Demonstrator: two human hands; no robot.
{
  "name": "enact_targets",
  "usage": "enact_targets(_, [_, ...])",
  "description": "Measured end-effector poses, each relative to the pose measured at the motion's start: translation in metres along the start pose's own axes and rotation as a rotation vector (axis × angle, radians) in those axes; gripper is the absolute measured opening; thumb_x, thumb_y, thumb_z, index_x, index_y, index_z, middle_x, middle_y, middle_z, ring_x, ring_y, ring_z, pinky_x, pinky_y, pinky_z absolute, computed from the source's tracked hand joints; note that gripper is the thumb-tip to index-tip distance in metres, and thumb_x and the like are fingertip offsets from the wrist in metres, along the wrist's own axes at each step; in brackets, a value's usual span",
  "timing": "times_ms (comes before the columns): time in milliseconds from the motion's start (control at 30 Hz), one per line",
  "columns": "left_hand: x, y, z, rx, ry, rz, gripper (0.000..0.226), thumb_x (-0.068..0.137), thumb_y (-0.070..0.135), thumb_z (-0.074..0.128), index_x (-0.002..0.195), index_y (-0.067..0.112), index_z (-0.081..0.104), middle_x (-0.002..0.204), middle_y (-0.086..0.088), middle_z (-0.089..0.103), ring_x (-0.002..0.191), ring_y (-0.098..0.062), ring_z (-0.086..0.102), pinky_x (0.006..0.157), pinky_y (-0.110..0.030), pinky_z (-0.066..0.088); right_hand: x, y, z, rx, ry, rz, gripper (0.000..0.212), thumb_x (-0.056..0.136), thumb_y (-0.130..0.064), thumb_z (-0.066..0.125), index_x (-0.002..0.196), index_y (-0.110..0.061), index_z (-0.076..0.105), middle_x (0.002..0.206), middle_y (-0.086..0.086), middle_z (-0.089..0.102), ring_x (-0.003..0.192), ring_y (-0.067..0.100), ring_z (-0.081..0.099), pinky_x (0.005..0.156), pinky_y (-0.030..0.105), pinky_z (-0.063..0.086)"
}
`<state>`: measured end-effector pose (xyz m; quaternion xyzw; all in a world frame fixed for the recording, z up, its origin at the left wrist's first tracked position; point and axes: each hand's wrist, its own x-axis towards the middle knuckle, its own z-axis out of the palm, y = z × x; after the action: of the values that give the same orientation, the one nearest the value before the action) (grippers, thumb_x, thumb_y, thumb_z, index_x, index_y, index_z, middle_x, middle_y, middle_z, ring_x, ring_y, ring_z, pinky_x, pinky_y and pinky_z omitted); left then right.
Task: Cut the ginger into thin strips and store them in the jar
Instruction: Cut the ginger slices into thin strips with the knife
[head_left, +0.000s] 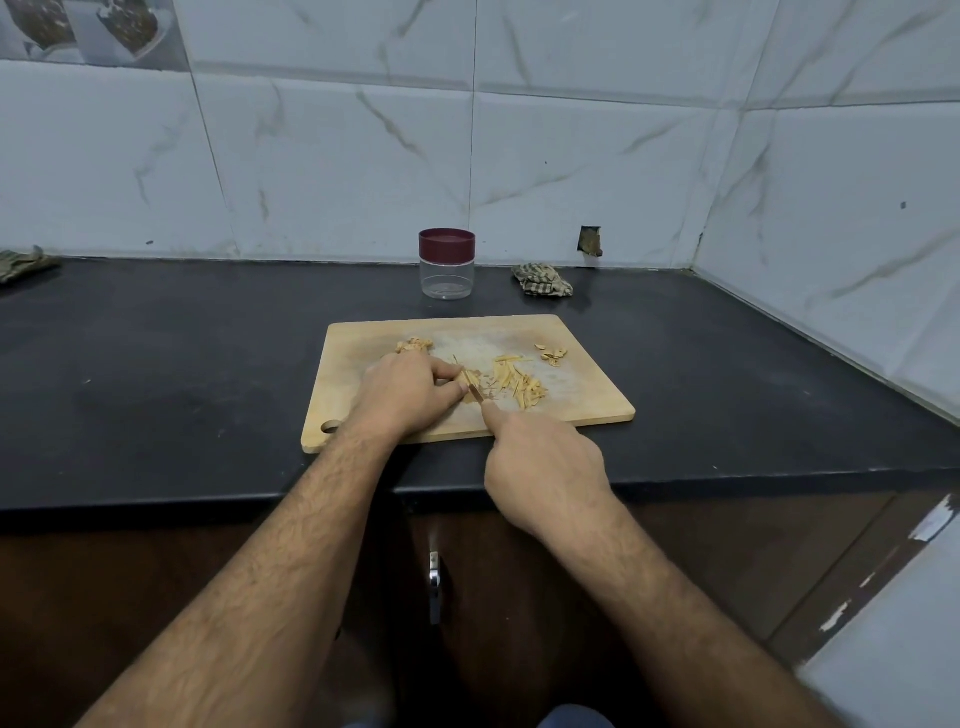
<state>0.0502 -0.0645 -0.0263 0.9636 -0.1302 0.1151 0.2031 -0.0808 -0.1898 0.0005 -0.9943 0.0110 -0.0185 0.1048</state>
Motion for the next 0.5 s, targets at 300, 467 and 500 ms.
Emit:
enact_targets(300, [-0.001,-0.001,0.0,-0.037,0.001,-0.002,0.032,0.091,0.048,0.059,0.121,0.041,0.068,0.117,0.005,0.071,0.117,-0.02,0.059,0.094,-0.032,0.046,0.008,0.0,-0.005,0.073,0.033,0.038,0.058,0.095,-0.013,0.04,0.149,-0.03,0.034,0.117,0.005,0.061,0.107,0.026,0.055,0.072,0.034,0.04])
enact_targets(467, [0.001,-0.002,0.001,-0.068,-0.004,-0.015,0.035,0.091,0.05,0.058,0.122,0.041,0.067,0.123,0.004,0.069,0.119,-0.019,0.058,0.097,-0.034,0.047,0.012,-0.002,-0.008,0.096,0.046,0.031,0.058,0.098,-0.015,0.04,0.152,-0.033,0.031,0.13,0.005,0.059,0.116,0.026,0.054,0.079,0.035,0.042])
enact_targets(500, [0.002,-0.003,0.002,-0.076,-0.005,-0.018,0.035,0.091,0.05,0.058,0.124,0.04,0.066,0.124,0.004,0.068,0.119,-0.019,0.058,0.097,-0.035,0.046,0.014,-0.002,-0.009,0.099,0.045,0.03,0.058,0.098,-0.015,0.04,0.152,-0.033,0.031,0.13,0.005,0.058,0.117,0.027,0.053,0.079,0.034,0.042])
